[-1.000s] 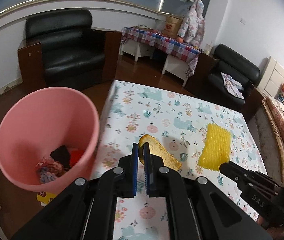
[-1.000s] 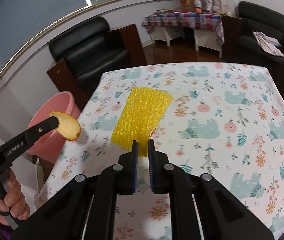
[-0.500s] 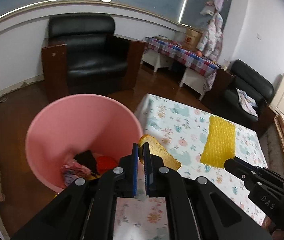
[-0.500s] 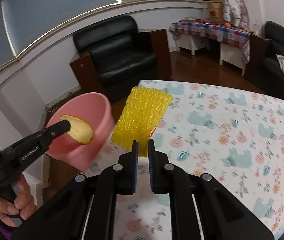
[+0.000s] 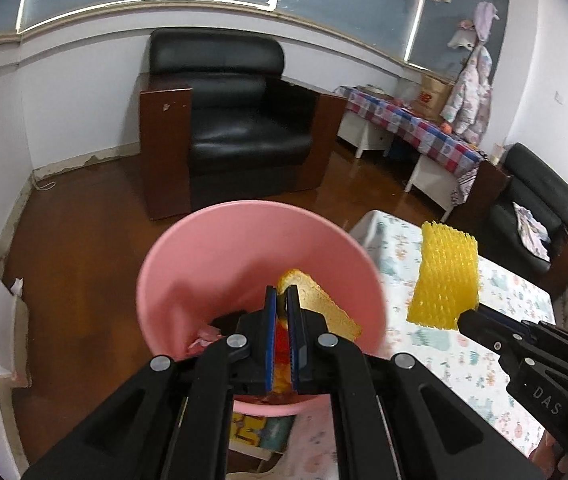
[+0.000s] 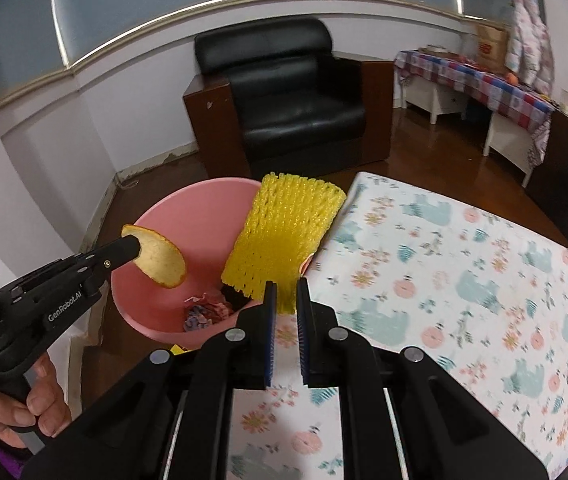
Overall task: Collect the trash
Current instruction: 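Carry the peel and yellow net over the pink bucket and open both tools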
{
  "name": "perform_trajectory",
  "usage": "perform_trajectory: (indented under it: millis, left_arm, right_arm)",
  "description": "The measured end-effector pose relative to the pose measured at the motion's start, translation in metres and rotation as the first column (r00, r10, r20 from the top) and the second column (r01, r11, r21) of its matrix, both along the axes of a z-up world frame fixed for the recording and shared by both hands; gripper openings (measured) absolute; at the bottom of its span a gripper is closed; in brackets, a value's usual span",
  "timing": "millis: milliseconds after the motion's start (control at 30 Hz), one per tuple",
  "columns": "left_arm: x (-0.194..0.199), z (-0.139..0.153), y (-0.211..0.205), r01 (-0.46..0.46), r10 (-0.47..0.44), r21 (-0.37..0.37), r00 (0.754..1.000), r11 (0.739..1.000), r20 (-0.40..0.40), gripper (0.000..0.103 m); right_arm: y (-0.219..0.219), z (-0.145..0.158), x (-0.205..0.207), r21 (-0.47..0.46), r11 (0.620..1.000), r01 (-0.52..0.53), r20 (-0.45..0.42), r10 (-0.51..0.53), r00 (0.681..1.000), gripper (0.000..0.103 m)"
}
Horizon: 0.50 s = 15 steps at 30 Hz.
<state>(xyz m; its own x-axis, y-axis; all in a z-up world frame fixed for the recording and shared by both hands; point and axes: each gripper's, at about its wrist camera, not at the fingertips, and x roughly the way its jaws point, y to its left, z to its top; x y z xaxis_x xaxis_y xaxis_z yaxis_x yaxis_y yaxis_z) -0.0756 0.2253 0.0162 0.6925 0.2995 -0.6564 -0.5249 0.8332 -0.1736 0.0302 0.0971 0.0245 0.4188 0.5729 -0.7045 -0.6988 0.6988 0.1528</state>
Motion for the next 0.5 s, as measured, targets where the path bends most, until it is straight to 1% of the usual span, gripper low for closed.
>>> perform_trajectory:
  millis: [200, 500]
  left_arm:
    - [-0.004, -0.014, 0.016, -0.038, 0.038, -0.027, 0.999, 0.999, -0.031, 0.005]
    - [0.0, -0.03, 0.026, -0.054, 0.052, -0.032, 0.996, 0.998, -0.072, 0.005]
  right_arm:
    - [0.031, -0.009, 0.002, -0.063, 0.997, -0.055, 0.008, 0.055, 0.998, 0.01]
    - [0.055, -0.023, 0.003, -0.099, 0.99, -0.097, -0.014, 0.097, 0.995, 0.01]
